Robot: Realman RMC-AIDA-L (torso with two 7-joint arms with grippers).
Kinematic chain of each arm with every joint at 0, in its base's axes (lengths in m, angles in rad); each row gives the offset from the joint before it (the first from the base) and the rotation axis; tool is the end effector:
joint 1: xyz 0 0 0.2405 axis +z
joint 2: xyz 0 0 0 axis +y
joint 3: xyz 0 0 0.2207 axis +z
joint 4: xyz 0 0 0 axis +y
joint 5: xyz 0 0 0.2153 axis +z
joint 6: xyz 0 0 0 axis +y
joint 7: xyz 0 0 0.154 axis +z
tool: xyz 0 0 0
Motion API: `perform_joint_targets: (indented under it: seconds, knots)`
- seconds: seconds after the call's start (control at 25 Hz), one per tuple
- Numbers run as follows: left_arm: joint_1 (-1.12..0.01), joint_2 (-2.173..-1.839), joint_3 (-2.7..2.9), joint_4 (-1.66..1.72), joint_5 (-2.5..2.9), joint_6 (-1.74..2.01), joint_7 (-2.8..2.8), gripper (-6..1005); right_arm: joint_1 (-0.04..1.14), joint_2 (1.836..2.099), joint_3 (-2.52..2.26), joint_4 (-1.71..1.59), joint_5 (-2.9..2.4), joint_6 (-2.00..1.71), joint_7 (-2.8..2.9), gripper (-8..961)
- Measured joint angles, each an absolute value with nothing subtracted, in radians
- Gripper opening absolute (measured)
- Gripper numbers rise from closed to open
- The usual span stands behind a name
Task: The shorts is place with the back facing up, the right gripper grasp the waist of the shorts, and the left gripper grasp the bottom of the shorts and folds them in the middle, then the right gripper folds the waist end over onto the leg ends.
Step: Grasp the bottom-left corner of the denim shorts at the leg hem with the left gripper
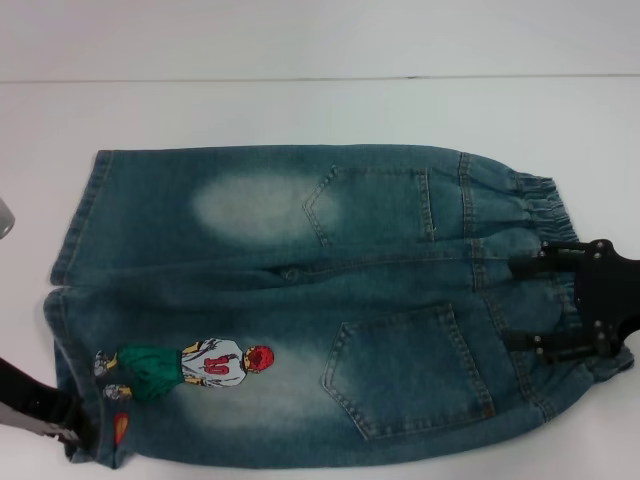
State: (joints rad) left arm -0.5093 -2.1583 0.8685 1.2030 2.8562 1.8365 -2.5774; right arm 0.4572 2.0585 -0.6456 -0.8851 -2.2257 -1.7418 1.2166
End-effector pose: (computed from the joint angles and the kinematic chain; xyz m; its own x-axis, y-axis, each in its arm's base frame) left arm -0.2675 0.2781 0.0432 0.1826 0.9695 -0.1634 0.8947 -0.2328 -0.3813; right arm 0.2598 0.2939 0.0454 0.9515 -0.1525 -0.2672 -0.2084 -0.9584 -0.1949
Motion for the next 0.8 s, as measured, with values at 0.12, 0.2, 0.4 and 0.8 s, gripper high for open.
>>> perform_joint_targets:
  seconds: [0.12,0.2,0.4,0.8]
  knots:
    - [-0.509,-2.155,0.874,1.204,2.856,1.846,-2.574,85,0.457,2.06,-0.646,-0.885,-2.226,-1.74,1.217,911]
    - [-0.507,-2.152,0.874,1.211,2.856,1.854,-2.572,84,0.457,2.06,-0.646,-0.885,-2.226,-1.74,1.217,911]
    - [-0.506,-2.144,0.866,1.227,2.856,1.865,-2.583,106,0.462,2.06,-0.646,-0.885,-2.226,-1.739,1.218,911]
    - [-0.504,-2.139,0.875,1.231,2.856,1.868,-2.611,323,0.466,2.063,-0.646,-0.896,-2.226,-1.738,1.224,911]
